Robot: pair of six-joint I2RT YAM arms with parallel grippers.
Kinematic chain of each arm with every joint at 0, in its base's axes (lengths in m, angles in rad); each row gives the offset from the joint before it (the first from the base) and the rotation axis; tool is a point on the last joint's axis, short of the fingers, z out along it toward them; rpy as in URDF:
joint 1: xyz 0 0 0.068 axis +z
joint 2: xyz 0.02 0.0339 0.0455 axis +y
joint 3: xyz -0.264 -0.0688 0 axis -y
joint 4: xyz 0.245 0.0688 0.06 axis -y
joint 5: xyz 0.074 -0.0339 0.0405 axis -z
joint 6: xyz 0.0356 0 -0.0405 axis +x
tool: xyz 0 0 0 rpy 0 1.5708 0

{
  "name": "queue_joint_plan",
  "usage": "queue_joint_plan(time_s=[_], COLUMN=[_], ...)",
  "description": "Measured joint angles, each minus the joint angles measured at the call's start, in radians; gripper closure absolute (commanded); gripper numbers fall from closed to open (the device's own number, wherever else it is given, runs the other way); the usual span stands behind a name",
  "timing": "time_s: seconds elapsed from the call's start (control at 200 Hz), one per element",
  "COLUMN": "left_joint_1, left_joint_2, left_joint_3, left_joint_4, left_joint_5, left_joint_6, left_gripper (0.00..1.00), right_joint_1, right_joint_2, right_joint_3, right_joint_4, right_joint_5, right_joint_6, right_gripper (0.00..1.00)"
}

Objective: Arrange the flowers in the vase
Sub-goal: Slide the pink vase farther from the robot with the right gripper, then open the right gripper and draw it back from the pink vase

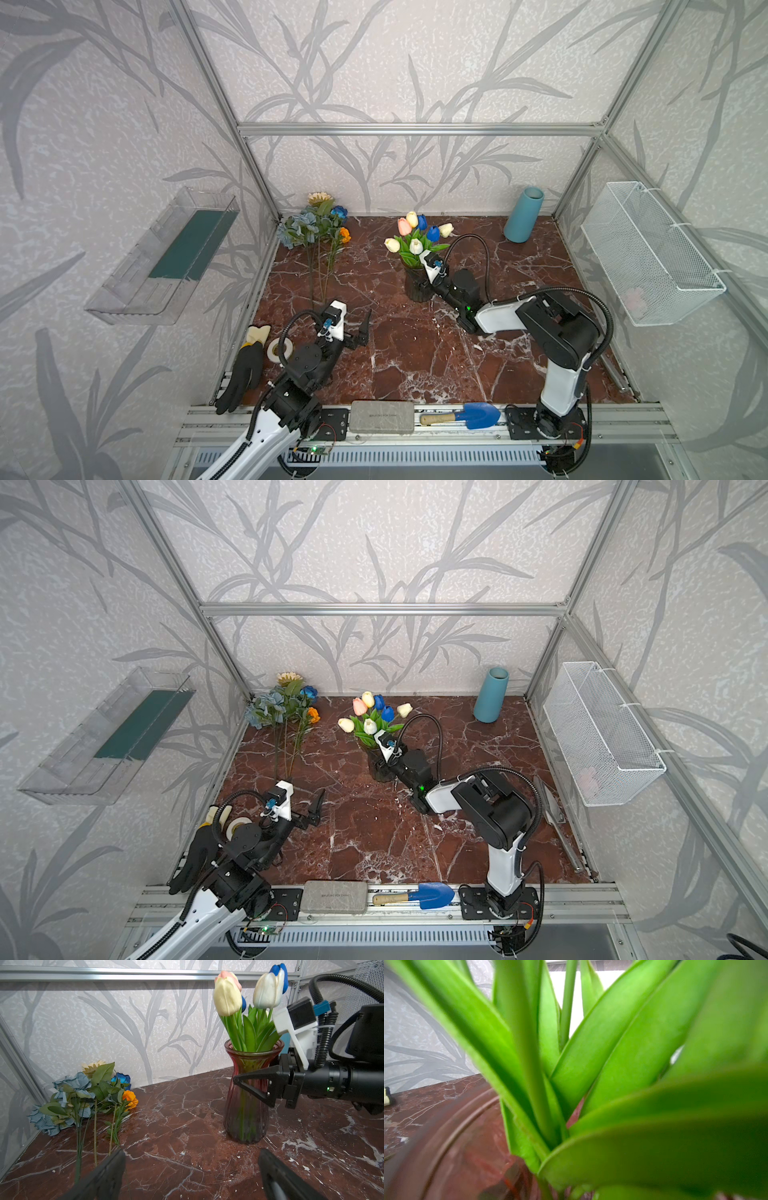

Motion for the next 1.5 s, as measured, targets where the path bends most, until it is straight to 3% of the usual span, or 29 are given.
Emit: queue_joint_plan(time_s=[0.23,0.605,0.86,1.045,1.09,1.14,1.18,1.285,1.42,1.455,1.5], left_joint_1=[0.0,0.0,0.0,0.0,0.0,0.0,0.0,0.0,0.0,0.0,0.0], left_joint_2=[0.0,0.001,0.019,0.049,0.055,0.062,0.068,0.082,0.101,0.105,0.109], left_joint_3=[-0.02,-0.027,-0.034,-0.037,-0.037,-0.037,-0.037,-0.037,-0.037,-0.037,-0.037], left_joint_4=[0.032,0.054,0.075,0.097,0.1,0.105,0.111,0.126,0.136,0.137,0.137], left_joint_5=[0.0,0.0,-0.002,-0.001,0.0,0.0,0.0,0.0,0.005,0.008,0.008], left_joint_6=[0.0,0.0,0.001,0.001,0.001,0.001,0.001,0.001,0.001,0.001,0.001], left_gripper=[0.01,0.0,0.0,0.0,0.01,0.0,0.01,0.01,0.0,0.0,0.0], right_joint_1=[-0.091,-0.229,-0.281,-0.294,-0.295,-0.295,-0.295,-0.295,-0.297,-0.297,-0.298], right_joint_2=[0.098,0.453,0.602,0.66,0.668,0.672,0.673,0.673,0.673,0.673,0.673], right_joint_3=[0.211,0.761,0.989,1.079,1.092,1.101,1.102,1.115,1.135,1.135,1.135], right_joint_4=[-0.065,-0.196,-0.316,-0.334,-0.334,-0.336,-0.336,-0.33,-0.334,-0.332,-0.321], right_joint_5=[-0.064,-0.143,-0.172,-0.195,-0.2,-0.204,-0.207,-0.221,-0.229,-0.232,-0.236], right_joint_6=[0.018,0.052,0.079,0.101,0.105,0.11,0.113,0.119,0.123,0.124,0.126], right_gripper=[0.9,0.9,0.89,0.69,0.59,0.4,0.33,0.22,0.16,0.08,0.05])
